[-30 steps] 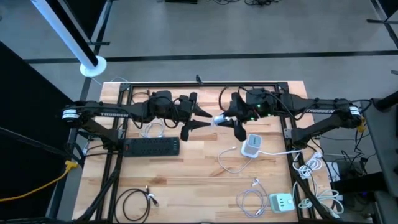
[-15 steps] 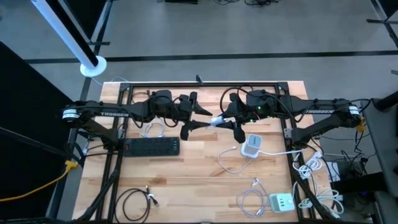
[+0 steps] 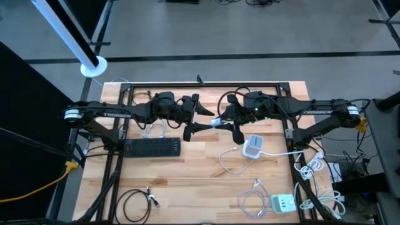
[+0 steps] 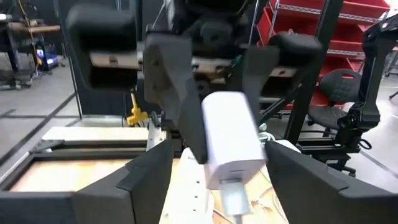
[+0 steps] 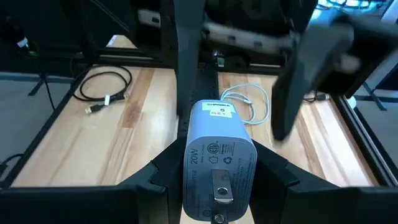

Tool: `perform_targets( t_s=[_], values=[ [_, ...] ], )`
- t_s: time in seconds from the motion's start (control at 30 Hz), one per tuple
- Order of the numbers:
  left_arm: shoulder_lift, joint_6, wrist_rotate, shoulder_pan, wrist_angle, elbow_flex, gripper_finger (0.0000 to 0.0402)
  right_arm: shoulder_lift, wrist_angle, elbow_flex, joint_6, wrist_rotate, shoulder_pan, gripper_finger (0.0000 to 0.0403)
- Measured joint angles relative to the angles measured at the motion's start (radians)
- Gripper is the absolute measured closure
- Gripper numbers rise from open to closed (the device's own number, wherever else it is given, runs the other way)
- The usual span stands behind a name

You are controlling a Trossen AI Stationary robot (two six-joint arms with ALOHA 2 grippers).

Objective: Insert USB
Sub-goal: Insert the white charger adapter into the top white outlet extension

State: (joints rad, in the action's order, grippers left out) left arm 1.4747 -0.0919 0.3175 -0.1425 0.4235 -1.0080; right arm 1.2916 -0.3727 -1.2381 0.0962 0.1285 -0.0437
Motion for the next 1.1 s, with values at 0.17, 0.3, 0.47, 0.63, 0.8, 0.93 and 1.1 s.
perform_targets(
  t_s=[0.17, 0.3, 0.47, 0.63, 0.8, 0.93, 1.1],
  values=[
    [0.011, -0.011, -0.005, 0.0, 0.015, 0.0, 0.0187, 0.01, 0.014, 0.0, 0.013, -0.028, 0.0, 0.0287],
    [0.007, -0.005, -0.038, 0.0, 0.028, 0.0, 0.0213, 0.01, 0.015, 0.0, 0.013, -0.06, -0.001, 0.0287],
    [0.006, -0.003, -0.046, 0.0, 0.025, 0.0, 0.0262, 0.007, 0.017, 0.0, 0.017, -0.08, 0.0, 0.0288],
    [0.005, 0.021, -0.046, 0.0, 0.03, 0.0, 0.0262, 0.006, 0.012, 0.0, -0.016, -0.081, -0.001, 0.0288],
    [0.003, 0.028, -0.047, -0.001, 0.033, 0.0, 0.0266, 0.006, 0.009, 0.0, -0.119, -0.079, 0.0, 0.0288],
    [0.003, 0.035, -0.051, -0.005, 0.014, 0.0, 0.0274, 0.006, -0.013, 0.0, -0.139, -0.081, 0.0, 0.0288],
    [0.002, 0.038, -0.057, -0.007, 0.001, 0.0, 0.0288, 0.003, -0.062, -0.001, -0.131, -0.074, 0.0, 0.0198]
  ],
)
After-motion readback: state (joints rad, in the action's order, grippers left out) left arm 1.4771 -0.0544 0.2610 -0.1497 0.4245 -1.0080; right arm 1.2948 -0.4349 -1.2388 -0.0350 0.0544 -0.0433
